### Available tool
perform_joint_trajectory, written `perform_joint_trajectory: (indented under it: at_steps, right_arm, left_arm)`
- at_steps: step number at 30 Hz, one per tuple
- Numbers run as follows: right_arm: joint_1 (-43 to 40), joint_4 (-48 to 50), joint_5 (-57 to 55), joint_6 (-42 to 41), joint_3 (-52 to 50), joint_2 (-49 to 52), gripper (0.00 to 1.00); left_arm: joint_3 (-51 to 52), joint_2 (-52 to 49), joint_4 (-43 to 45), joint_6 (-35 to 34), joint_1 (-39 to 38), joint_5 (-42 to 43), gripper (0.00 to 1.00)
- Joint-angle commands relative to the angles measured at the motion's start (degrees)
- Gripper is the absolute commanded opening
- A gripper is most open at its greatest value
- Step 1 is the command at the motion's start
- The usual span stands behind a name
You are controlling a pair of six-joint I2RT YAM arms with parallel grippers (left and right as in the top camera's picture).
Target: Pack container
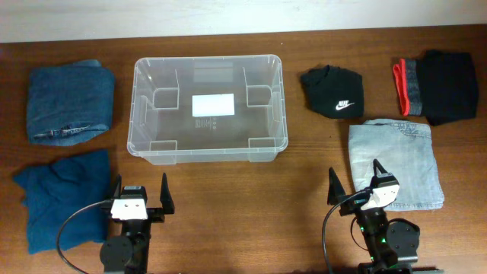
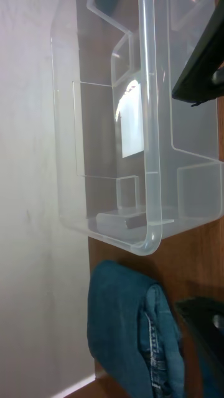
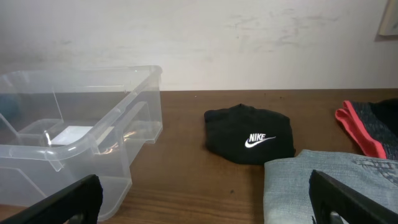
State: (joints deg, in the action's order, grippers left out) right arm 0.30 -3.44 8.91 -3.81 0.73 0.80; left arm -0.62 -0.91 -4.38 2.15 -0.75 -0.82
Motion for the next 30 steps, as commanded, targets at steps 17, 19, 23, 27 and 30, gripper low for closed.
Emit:
perform_joint_trajectory:
  at_steps: [17,19,23,27,30]
  right_arm:
    - [-0.4,-0.2,-0.5,0.4,-0.4,-0.4,0.99]
    - [-0.4,-0.2,-0.5,0.4,-0.4,-0.4,0.99]
    - [-0.4,-0.2,-0.5,0.4,-0.4,-0.4,0.98]
    - [-0.4,-0.2,-0.5,0.4,-0.4,-0.4,0.99]
    - [-0.4,-0.2,-0.5,0.4,-0.4,-0.4,0.99]
  left_arm:
    - [0.1,0.2,0.5,0.1,-0.2,-1.8,0.99]
    - [0.1,0.2,2.3,0.1,-0.2,-5.2,0.99]
    - [-0.6,0.2,12.0,0.2,-0.2,-8.1,1.0]
    - [-4.2,0.2,14.5,2.7,-0.2,-8.0,1.0]
    - [-8.1,0.2,11.9,4.9,-0.2,-7.9,1.0]
